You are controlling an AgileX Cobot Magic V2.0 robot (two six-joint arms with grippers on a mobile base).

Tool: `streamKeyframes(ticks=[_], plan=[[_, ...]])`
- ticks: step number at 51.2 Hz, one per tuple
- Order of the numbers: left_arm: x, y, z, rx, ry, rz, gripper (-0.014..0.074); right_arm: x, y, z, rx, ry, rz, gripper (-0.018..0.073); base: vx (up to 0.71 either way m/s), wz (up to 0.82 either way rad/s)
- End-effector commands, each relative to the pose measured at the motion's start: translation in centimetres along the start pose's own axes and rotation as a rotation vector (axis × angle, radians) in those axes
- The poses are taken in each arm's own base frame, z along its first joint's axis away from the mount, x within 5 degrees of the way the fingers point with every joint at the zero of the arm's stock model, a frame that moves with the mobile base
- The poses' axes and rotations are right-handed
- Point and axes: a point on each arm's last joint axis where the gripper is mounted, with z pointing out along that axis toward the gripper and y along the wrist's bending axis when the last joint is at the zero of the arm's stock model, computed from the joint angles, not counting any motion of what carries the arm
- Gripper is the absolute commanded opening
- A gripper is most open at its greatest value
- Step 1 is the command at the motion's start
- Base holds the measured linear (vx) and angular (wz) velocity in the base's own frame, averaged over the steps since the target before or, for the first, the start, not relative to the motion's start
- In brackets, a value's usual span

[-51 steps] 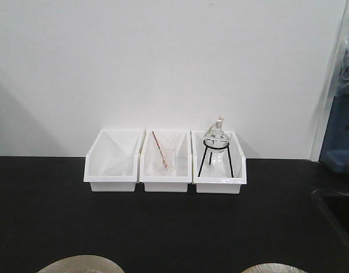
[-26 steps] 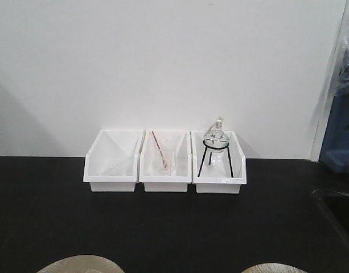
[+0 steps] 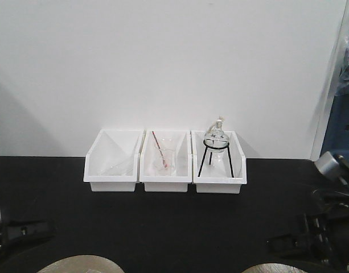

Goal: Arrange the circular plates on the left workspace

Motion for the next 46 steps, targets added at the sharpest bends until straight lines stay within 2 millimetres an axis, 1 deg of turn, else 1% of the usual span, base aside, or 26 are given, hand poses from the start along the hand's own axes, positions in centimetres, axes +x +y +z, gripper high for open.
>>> streamKeyframes(ticks=[1, 4, 10, 16, 22, 35, 40, 46], plan=[[-1.2, 0.2, -0.7, 0.122, -0.016, -0.025, 0.0000, -1.2, -0.2, -1.7, -0.092, -0.110, 0.042, -0.0004, 0.00, 0.00], [-1.3, 1.4, -1.4, 0.083, -0.022, -0.030, 0.0000, -1.3, -1.3, -2.1, -0.101, -0.161, 0.087, -0.0004, 0.00, 0.00], [-1.4, 3.8, -3.3, -0.051, -0.041, -0.053, 0.0000, -0.9, -3.8, -1.9, -0.098, -0.181, 0.167, -0.0004, 0.00, 0.00], [-0.9, 5.4, -4.8, -0.157, -0.003, -0.067, 0.0000, -0.6, -6.2, -1.3, -0.076, -0.170, 0.232, -0.0004, 0.00, 0.00], [-0.9, 6.6, -5.3, -0.247, -0.008, -0.099, 0.0000, -0.8, -7.4, -1.5, -0.065, -0.198, 0.276, -0.0004, 0.00, 0.00], [-0.1, 9.2, -5.5, -0.415, 0.078, -0.174, 0.0000, -1.1, -7.6, -1.7, -0.078, -0.227, 0.282, -0.0004, 0.00, 0.00], [0.1, 9.4, -5.6, -0.444, 0.105, -0.158, 0.0000, -1.2, -7.6, -1.8, -0.083, -0.238, 0.267, -0.0004, 0.00, 0.00], [0.1, 9.3, -5.5, -0.432, 0.114, -0.153, 0.0003, -1.3, -7.5, -1.8, -0.092, -0.250, 0.247, -0.0004, 0.00, 0.00]])
